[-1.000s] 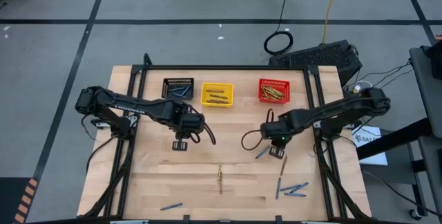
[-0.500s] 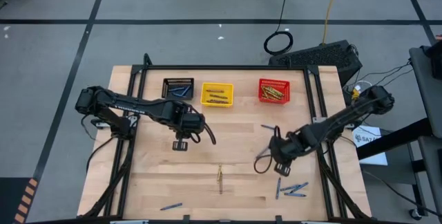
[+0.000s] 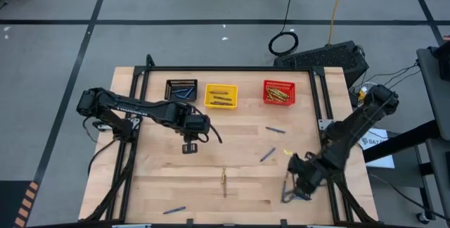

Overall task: Sort crayons
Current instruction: Put the blue crayon into the black bin

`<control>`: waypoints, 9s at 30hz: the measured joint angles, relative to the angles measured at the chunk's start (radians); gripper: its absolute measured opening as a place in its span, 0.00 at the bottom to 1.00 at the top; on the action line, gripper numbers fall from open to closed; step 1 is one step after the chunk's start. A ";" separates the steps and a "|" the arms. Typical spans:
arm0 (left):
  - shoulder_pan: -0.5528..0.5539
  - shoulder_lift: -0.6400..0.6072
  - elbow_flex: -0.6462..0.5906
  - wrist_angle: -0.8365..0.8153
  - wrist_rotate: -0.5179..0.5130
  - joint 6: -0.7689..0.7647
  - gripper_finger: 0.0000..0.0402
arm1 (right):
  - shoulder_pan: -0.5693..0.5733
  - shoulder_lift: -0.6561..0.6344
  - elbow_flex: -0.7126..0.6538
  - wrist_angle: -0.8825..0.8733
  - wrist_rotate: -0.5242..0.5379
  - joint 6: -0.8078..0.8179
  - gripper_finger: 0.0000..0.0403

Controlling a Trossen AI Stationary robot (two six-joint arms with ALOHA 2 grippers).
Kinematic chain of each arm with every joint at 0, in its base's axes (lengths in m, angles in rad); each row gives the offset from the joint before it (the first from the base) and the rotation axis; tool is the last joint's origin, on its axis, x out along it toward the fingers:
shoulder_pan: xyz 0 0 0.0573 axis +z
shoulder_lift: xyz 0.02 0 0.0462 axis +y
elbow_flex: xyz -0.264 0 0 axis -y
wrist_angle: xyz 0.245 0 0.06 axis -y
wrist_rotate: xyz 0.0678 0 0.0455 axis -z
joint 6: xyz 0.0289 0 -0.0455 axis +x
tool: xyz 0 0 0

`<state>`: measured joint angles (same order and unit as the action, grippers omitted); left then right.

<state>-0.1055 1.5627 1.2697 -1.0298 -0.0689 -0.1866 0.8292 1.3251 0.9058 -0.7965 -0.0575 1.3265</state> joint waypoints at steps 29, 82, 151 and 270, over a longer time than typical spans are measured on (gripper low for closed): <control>-0.003 0.000 0.000 0.029 0.000 -0.018 0.15 | 0.217 0.211 0.000 0.246 0.030 0.233 0.35; -0.003 0.000 0.000 0.056 0.000 -0.017 0.15 | 0.249 0.347 0.206 0.006 0.134 0.284 0.35; -0.003 0.000 0.000 0.051 0.000 -0.017 0.15 | 0.260 0.438 0.149 0.069 0.020 0.201 0.00; -0.148 0.001 -0.423 1.488 -0.012 0.088 0.26 | -0.267 0.384 0.213 0.873 0.949 -0.882 0.00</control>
<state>-0.2532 1.5635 0.8471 0.4583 -0.0807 -0.0986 0.5621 1.7088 1.1190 0.0769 0.8916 0.4445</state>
